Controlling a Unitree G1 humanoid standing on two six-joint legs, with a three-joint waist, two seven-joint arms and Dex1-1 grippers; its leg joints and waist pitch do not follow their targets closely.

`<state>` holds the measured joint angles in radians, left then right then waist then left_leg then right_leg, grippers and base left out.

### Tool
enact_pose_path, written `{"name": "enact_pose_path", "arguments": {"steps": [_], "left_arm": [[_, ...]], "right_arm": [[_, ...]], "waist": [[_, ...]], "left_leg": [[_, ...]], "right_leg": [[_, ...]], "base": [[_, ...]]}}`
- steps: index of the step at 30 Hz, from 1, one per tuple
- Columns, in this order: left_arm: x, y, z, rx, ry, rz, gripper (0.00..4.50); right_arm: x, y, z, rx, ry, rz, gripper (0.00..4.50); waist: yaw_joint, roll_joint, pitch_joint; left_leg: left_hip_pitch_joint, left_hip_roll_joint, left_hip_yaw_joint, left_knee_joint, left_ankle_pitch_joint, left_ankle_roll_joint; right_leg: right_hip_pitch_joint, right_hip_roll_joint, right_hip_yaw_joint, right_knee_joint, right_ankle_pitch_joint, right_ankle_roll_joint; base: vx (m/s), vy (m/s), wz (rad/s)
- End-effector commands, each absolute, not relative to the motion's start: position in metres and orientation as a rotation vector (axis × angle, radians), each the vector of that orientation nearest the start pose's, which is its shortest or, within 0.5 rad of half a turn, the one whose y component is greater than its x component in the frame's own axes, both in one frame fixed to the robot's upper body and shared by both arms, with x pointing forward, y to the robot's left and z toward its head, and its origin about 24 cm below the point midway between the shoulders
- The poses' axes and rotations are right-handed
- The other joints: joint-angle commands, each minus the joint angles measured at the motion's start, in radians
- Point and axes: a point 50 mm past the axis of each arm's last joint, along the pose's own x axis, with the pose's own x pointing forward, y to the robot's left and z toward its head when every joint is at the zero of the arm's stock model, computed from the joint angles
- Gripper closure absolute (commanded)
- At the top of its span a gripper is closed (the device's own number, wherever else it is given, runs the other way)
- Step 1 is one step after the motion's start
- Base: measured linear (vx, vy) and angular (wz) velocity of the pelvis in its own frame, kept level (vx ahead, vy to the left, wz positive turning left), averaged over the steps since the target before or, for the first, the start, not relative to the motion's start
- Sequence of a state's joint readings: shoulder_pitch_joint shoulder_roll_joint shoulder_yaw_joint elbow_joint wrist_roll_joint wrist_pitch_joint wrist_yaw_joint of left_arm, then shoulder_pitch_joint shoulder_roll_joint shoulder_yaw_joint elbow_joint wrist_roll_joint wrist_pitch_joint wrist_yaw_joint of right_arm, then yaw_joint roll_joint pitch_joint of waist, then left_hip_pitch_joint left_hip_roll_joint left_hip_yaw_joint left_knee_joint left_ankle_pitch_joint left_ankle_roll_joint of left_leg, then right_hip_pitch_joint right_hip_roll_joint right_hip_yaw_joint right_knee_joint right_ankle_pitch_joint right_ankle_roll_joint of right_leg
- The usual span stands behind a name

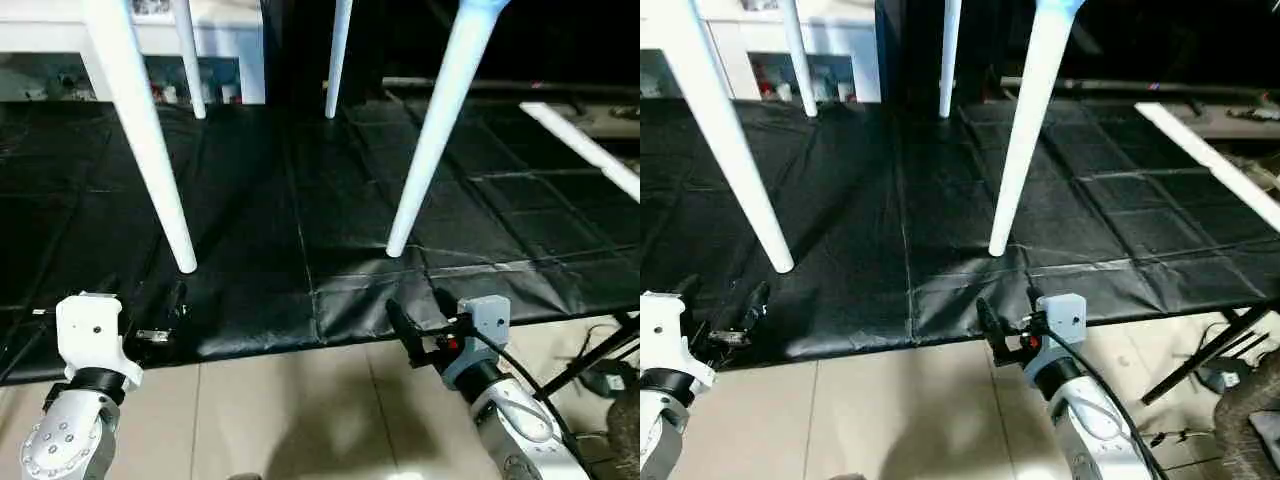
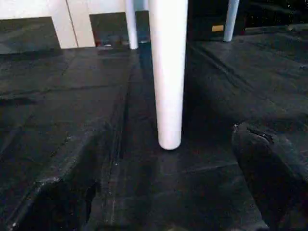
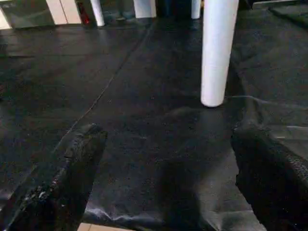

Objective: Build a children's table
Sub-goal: Flip table

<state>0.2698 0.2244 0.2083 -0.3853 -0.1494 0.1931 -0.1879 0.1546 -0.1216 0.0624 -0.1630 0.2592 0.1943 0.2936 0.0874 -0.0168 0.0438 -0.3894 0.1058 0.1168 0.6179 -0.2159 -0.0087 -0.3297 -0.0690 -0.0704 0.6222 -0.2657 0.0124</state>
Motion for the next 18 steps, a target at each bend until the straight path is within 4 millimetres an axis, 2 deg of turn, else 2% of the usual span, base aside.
{"name": "enact_pose_path", "arguments": {"steps": [1,4,7,11,15,18], "left_arm": [[0.1957,0.2272,0.0695,0.130,0.057,0.011,0.02],[0.1957,0.2272,0.0695,0.130,0.057,0.011,0.02],[0.1957,0.2272,0.0695,0.130,0.057,0.011,0.02],[0.1957,0.2272,0.0695,0.130,0.057,0.011,0.02],[0.1957,0.2272,0.0695,0.130,0.057,0.011,0.02],[0.1957,0.2272,0.0695,0.130,0.057,0.011,0.02]], "right_arm": [[0.2194,-0.1472,0.0292,0.155,0.169,0.343,0.04],[0.2194,-0.1472,0.0292,0.155,0.169,0.343,0.04],[0.2194,-0.1472,0.0292,0.155,0.169,0.343,0.04],[0.2194,-0.1472,0.0292,0.155,0.169,0.343,0.04],[0.2194,-0.1472,0.0292,0.155,0.169,0.343,0.04],[0.2194,-0.1472,0.0292,0.155,0.169,0.343,0.04]], "waist": [[-0.002,0.017,-0.038],[-0.002,0.019,-0.033],[-0.001,0.020,-0.027],[0.000,0.019,-0.023],[0.001,0.020,-0.024],[0.000,0.021,-0.026]], "left_leg": [[0.016,0.124,-0.057,-0.104,-0.174,0.027],[0.018,0.127,-0.056,-0.110,-0.227,0.025],[0.021,0.128,-0.054,-0.116,-0.301,0.002],[0.022,0.128,-0.051,-0.120,-0.355,-0.028],[0.023,0.129,-0.049,-0.121,-0.361,-0.044],[0.021,0.129,-0.049,-0.120,-0.334,-0.042]], "right_leg": [[0.024,-0.105,0.059,-0.056,0.231,-0.166],[0.022,-0.105,0.061,-0.061,0.158,-0.175],[0.017,-0.107,0.066,-0.069,0.052,-0.177],[0.010,-0.109,0.073,-0.080,-0.062,-0.171],[0.006,-0.107,0.074,-0.082,-0.087,-0.161],[0.008,-0.105,0.073,-0.078,-0.041,-0.158]], "base": [[0.000,0.000,0.00],[0.000,0.000,0.00],[0.000,0.000,0.00],[0.000,0.000,0.00],[0.000,0.000,0.00],[0.000,0.000,0.00]]}}
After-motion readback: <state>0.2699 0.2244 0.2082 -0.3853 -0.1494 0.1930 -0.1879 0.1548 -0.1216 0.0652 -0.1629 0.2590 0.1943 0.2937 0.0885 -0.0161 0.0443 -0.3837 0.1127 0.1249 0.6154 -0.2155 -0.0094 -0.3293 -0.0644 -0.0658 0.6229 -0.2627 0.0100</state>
